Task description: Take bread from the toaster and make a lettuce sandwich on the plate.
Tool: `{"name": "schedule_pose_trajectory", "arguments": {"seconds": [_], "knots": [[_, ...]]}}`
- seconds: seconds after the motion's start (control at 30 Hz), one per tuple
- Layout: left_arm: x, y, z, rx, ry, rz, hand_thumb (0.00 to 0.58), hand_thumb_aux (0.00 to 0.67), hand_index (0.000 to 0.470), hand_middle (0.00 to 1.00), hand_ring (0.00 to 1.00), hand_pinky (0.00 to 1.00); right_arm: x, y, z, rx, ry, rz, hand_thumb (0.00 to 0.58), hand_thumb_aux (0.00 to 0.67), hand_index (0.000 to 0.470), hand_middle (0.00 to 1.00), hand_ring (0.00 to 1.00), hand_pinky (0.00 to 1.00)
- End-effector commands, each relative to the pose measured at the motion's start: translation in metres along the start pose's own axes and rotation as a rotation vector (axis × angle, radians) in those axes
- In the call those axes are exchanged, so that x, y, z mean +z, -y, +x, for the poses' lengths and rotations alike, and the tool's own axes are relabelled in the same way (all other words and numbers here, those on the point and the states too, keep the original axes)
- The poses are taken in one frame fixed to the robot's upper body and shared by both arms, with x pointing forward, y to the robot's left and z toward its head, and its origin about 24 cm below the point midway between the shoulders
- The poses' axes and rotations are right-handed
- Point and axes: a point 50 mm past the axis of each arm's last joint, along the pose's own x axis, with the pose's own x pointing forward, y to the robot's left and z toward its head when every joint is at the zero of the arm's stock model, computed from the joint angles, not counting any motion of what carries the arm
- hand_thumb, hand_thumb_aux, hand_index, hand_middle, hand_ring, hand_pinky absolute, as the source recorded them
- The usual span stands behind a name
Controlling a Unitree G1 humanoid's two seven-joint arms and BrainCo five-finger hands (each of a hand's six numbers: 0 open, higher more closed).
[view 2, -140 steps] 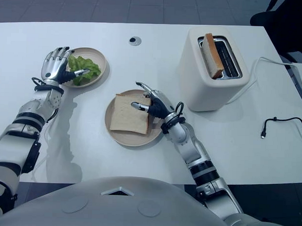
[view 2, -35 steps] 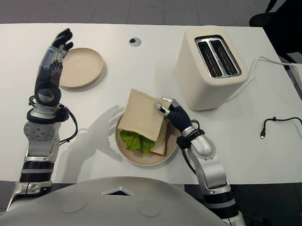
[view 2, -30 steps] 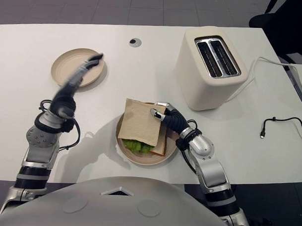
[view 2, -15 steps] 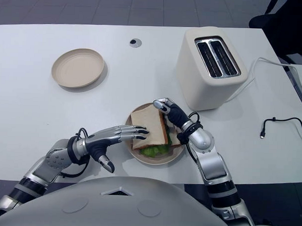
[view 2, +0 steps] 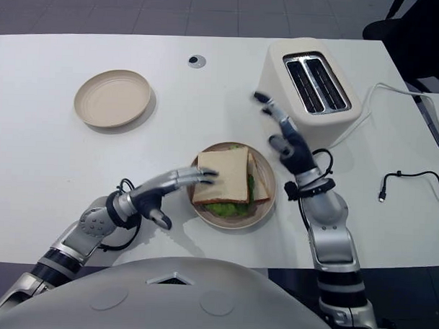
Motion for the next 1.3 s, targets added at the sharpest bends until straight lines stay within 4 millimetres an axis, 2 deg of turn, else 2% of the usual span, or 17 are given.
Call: {"name": "schedule_pose_trajectory", "arguments": {"seconds": [0.03, 0.07, 0.2, 0.33, 0.47, 0.6, 0.7, 0.87, 0.97, 1.0, 1.03, 1.07, 1.1, 1.13, 1.17, 1.23, 1.3], "knots": [[0.029, -0.019, -0.007, 0.112, 0.104, -0.273, 0.201, 0.129, 0.090, 0.79, 0.79, 0.79, 0.000, -0.017, -0.049, 0.381, -0.005, 0.123, 0.580, 0.670, 0.470, 1.00, 1.00, 1.00], [0.033, -0.023, -0.018, 0.091, 0.084, -0.325, 0.580, 0.670, 0.470, 1.00, 1.00, 1.00, -0.005, -0.012, -0.065, 0.420, -0.054, 0.117, 0.580, 0.670, 0.470, 1.00, 1.00, 1.00], [0.026, -0.004, -0.075, -0.212, -0.210, -0.443, 0.580, 0.670, 0.470, 1.00, 1.00, 1.00, -0.022, -0.002, -0.105, 0.548, -0.243, 0.054, 0.580, 0.670, 0.470, 1.00, 1.00, 1.00], [0.008, 0.029, -0.096, -0.450, -0.399, -0.439, 0.580, 0.670, 0.470, 1.00, 1.00, 1.00, -0.041, -0.035, -0.098, 0.689, -0.260, 0.063, 0.580, 0.670, 0.470, 1.00, 1.00, 1.00], [-0.019, 0.044, -0.084, -0.466, -0.470, -0.310, 0.580, 0.670, 0.470, 1.00, 1.00, 1.00, -0.057, -0.058, -0.069, 0.713, -0.239, -0.029, 0.580, 0.670, 0.470, 1.00, 1.00, 1.00], [-0.056, 0.033, -0.048, -0.247, -0.530, -0.094, 0.580, 0.670, 0.470, 1.00, 1.00, 1.00, -0.066, -0.059, -0.018, 0.444, -0.201, -0.135, 0.580, 0.670, 0.470, 1.00, 1.00, 1.00], [-0.081, 0.018, -0.037, -0.085, -0.626, 0.062, 0.580, 0.670, 0.470, 1.00, 1.00, 1.00, -0.067, -0.066, 0.009, 0.289, -0.204, -0.146, 0.580, 0.670, 0.470, 1.00, 1.00, 1.00], [-0.107, -0.011, -0.023, 0.106, -0.670, 0.227, 0.580, 0.670, 0.470, 1.00, 1.00, 1.00, -0.077, -0.071, 0.034, 0.132, -0.251, -0.170, 0.580, 0.670, 0.470, 1.00, 1.00, 1.00], [-0.098, -0.011, -0.026, 0.177, -0.564, 0.179, 0.580, 0.670, 0.470, 1.00, 1.00, 1.00, -0.067, -0.068, 0.033, 0.082, -0.183, -0.080, 0.580, 0.670, 0.470, 1.00, 1.00, 1.00], [-0.087, -0.011, -0.026, 0.215, -0.479, 0.124, 0.580, 0.670, 0.470, 1.00, 1.00, 1.00, -0.061, -0.062, 0.029, 0.041, -0.144, -0.039, 0.576, 0.617, 0.433, 0.93, 0.93, 0.93], [-0.076, -0.010, -0.025, 0.245, -0.393, 0.062, 0.580, 0.670, 0.470, 0.97, 0.97, 0.97, -0.054, -0.052, 0.027, -0.022, -0.105, -0.004, 0.530, 0.473, 0.332, 0.53, 0.53, 0.53], [-0.062, -0.005, -0.023, 0.251, -0.296, -0.020, 0.558, 0.539, 0.378, 0.00, 0.00, 0.00, -0.046, -0.037, 0.026, -0.127, -0.062, 0.019, 0.183, 0.116, 0.081, 0.00, 0.00, 0.00], [-0.047, 0.002, -0.021, 0.243, -0.212, -0.116, 0.456, 0.360, 0.253, 0.00, 0.00, 0.00, -0.038, -0.024, 0.026, -0.222, -0.015, 0.028, 0.000, 0.000, 0.000, 0.00, 0.00, 0.00], [-0.035, 0.007, -0.017, 0.228, -0.138, -0.194, 0.248, 0.163, 0.114, 0.00, 0.00, 0.00, -0.032, -0.016, 0.027, -0.297, 0.020, 0.038, 0.000, 0.000, 0.000, 0.00, 0.00, 0.00], [-0.026, 0.009, -0.012, 0.233, -0.070, -0.258, 0.190, 0.121, 0.085, 0.00, 0.00, 0.00, -0.029, -0.011, 0.028, -0.361, 0.047, 0.033, 0.000, 0.000, 0.000, 0.00, 0.00, 0.00], [-0.020, -0.002, 0.000, 0.318, 0.019, -0.337, 0.000, 0.000, 0.000, 0.00, 0.00, 0.00, -0.033, -0.012, 0.030, -0.432, 0.046, -0.011, 0.000, 0.000, 0.000, 0.00, 0.00, 0.00], [-0.030, -0.020, 0.012, 0.494, 0.041, -0.337, 0.000, 0.000, 0.000, 0.00, 0.00, 0.00, -0.048, -0.018, 0.032, -0.471, 0.006, -0.068, 0.000, 0.000, 0.000, 0.00, 0.00, 0.00]]}}
